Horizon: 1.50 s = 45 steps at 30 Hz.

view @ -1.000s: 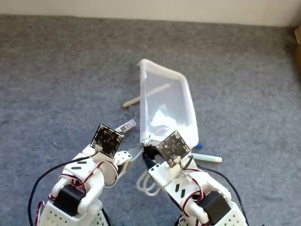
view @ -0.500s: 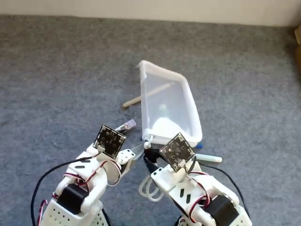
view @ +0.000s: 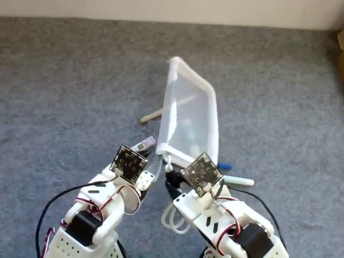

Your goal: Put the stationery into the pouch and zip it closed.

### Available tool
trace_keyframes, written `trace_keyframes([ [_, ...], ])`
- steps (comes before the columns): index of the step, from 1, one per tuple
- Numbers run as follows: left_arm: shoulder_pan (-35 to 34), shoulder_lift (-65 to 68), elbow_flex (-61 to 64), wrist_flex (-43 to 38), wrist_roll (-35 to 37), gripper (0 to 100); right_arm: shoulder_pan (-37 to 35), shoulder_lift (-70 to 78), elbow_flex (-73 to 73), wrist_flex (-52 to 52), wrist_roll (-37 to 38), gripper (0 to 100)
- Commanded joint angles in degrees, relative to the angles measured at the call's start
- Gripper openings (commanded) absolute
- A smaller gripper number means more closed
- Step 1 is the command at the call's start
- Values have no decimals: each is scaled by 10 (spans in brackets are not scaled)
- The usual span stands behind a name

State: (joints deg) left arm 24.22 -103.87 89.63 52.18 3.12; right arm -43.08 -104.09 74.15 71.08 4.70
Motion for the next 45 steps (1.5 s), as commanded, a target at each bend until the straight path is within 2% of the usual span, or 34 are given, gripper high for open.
trace_keyframes([
  [1,-28,-7,-30,-8,2,52,-9,0,-40,1,7,5],
  [8,-22,-6,-28,-8,6,219,-27,0,-39,3,7,5],
  [13,-22,-6,-28,-8,6,213,-51,0,-20,6,31,5],
  [26,-22,-7,-30,-11,3,213,-52,0,-20,9,34,5],
  [33,-22,-5,-73,-10,4,213,-51,0,-20,9,34,5],
  [40,-22,-4,-44,-30,3,213,-51,0,-20,10,34,5],
  [45,19,-5,-51,-10,2,213,-51,0,-20,10,34,5],
])
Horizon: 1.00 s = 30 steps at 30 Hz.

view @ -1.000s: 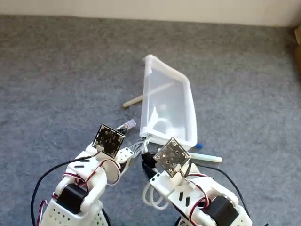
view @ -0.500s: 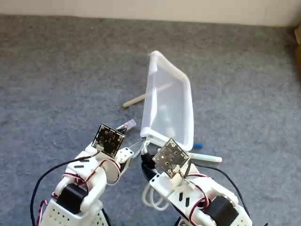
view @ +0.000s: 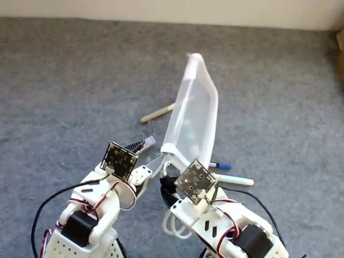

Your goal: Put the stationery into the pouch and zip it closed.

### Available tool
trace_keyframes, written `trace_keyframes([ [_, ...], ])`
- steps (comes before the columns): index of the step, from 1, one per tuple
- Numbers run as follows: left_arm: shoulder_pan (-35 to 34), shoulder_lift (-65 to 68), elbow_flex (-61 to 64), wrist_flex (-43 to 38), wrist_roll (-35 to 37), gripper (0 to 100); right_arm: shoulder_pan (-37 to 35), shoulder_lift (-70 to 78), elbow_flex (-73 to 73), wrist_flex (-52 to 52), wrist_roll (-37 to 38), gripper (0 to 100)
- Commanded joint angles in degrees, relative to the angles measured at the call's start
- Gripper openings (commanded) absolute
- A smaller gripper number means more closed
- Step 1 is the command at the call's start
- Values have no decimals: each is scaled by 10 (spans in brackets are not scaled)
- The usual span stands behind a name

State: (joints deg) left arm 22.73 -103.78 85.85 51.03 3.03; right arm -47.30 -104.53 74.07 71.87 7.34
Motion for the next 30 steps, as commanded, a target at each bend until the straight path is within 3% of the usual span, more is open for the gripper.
trace_keyframes([
  [1,37,-6,-15,2,3,213,-9,5,-19,2,8,5],
  [6,36,-5,-7,-12,-32,207,-11,5,-19,2,8,5],
  [12,40,-5,33,-68,-79,82,-11,5,-19,2,8,5],
  [19,36,-5,30,-70,-87,6,-6,5,-19,2,8,5],
  [25,35,-5,22,-66,-87,6,65,5,-24,2,8,5],
  [30,35,-5,-10,-11,-86,6,98,5,-24,2,8,5],
])
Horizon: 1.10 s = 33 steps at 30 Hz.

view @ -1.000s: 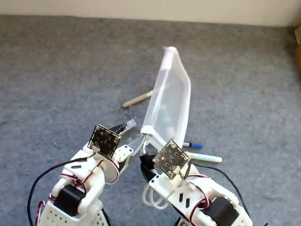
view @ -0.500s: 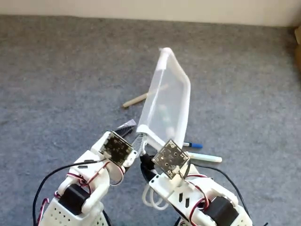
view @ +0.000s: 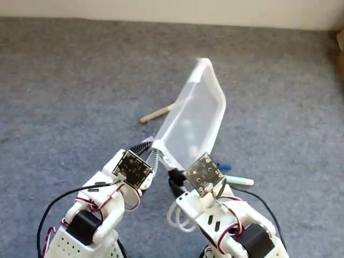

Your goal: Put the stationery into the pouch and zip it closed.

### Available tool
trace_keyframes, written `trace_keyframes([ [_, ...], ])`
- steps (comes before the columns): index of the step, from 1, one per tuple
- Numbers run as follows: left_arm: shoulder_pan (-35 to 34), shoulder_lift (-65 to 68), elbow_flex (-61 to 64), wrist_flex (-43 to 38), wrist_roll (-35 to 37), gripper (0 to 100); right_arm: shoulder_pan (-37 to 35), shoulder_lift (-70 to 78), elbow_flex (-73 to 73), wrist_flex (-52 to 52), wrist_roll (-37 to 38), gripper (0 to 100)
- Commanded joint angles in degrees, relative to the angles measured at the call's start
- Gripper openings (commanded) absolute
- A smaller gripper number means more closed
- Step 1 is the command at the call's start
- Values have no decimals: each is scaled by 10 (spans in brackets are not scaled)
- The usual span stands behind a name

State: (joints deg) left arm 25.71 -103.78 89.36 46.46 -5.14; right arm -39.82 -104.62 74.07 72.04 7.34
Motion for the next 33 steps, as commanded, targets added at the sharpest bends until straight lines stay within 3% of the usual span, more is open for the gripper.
trace_keyframes([
  [1,5,-5,-51,46,-4,6,30,6,-24,0,8,5],
  [19,-88,-6,-71,84,-2,6,153,6,-91,27,33,5],
  [26,-85,-6,-117,192,-2,6,188,6,-97,27,47,5],
  [29,-83,-6,-116,198,-3,9,199,6,-97,26,52,5],
  [33,-57,-6,-116,199,-4,104,199,6,-97,29,52,5],
])
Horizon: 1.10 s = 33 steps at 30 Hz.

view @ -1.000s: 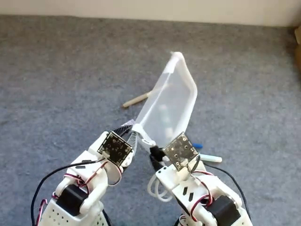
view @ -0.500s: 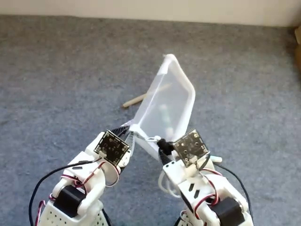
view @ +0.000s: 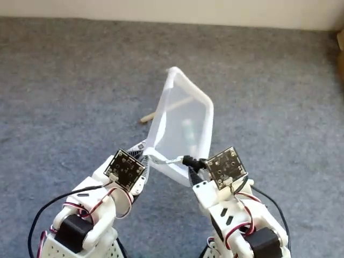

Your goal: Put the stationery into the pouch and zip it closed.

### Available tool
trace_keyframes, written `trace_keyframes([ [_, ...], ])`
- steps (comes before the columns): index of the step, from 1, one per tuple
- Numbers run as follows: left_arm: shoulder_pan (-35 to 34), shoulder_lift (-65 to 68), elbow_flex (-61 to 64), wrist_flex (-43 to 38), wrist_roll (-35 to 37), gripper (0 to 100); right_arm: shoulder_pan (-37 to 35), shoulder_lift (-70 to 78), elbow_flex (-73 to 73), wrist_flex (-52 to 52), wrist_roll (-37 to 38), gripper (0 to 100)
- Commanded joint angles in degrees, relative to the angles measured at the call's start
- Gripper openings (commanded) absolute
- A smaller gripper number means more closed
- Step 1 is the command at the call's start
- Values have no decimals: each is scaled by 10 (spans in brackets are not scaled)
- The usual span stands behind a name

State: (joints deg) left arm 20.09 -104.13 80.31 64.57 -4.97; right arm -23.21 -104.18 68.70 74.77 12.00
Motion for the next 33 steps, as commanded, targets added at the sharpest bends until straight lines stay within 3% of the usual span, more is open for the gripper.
trace_keyframes([
  [1,5,-2,-25,18,-4,133,33,1,-44,2,6,5],
  [10,27,-1,-24,-1,-6,171,29,1,-39,32,39,5],
  [17,104,0,-17,-11,-4,172,29,1,-39,29,40,5],
  [24,118,0,60,-120,-4,175,29,1,-43,33,39,5],
  [33,147,0,71,-131,-3,175,-22,1,-43,31,35,5],
])
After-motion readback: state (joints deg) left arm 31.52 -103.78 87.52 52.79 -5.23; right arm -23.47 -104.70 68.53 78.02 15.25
